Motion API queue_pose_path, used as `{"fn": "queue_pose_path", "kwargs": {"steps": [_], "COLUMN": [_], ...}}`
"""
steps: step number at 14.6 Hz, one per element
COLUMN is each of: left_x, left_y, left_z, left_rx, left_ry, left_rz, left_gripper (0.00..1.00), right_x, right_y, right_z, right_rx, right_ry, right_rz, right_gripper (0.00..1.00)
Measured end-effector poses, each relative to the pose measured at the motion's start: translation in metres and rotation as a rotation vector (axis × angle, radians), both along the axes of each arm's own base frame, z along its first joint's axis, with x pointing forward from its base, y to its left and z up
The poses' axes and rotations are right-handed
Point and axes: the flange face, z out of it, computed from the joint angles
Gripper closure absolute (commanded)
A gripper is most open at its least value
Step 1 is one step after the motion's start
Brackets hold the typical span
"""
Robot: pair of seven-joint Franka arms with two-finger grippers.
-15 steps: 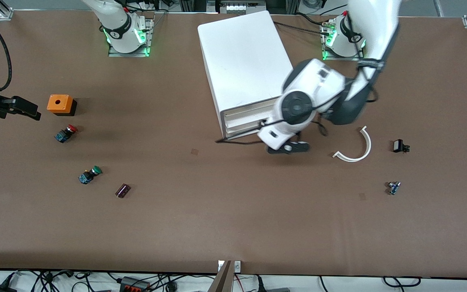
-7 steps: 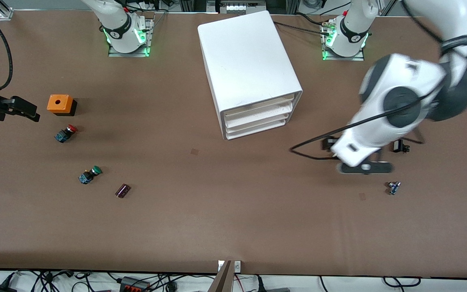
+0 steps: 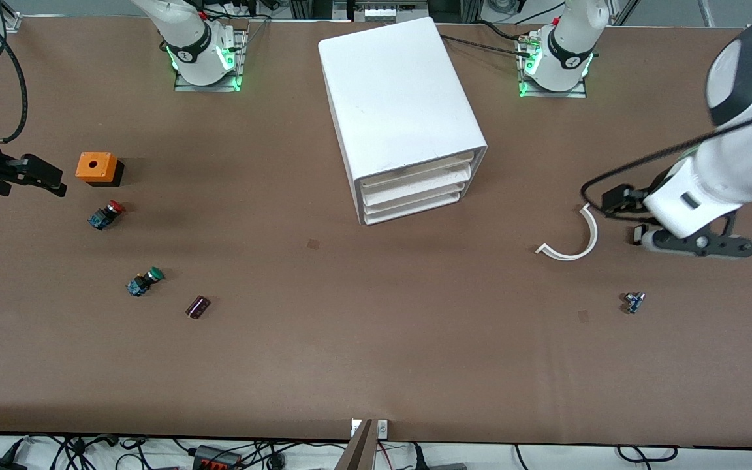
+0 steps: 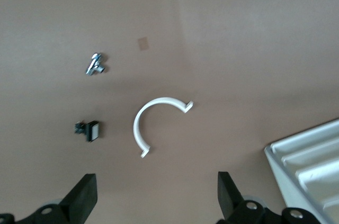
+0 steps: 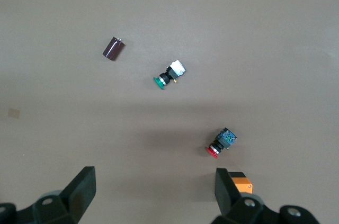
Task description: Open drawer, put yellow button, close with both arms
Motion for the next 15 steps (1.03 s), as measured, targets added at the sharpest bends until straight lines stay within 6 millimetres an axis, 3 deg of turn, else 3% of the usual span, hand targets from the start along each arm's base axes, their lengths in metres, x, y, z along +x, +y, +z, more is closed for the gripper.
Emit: {"fn": "queue_pose_path", "kwargs": {"steps": [5, 9, 15], "left_x": [-0.040, -0.063, -0.064], "left_y": [0.040, 0.038, 0.045], "left_z": [-0.001, 0.003, 0.003], "left_rx": [-0.046, -0.048, -0.048], "left_ry": [-0.113, -0.169, -0.173], "left_rz": [0.015, 0.009, 0.020], "left_gripper": [0.00, 0.00, 0.00], "right_x": [-0.007, -0.008, -0.010], "right_y": [0.000, 0.000, 0.000], "right_z": [0.002, 0.003, 0.003], "right_rx": [0.001, 0.001, 0.002], "right_ry": [0.001, 0.001, 0.010], "right_rz": [-0.001, -0.001, -0.001], "right_gripper": [0.00, 0.00, 0.00]}}
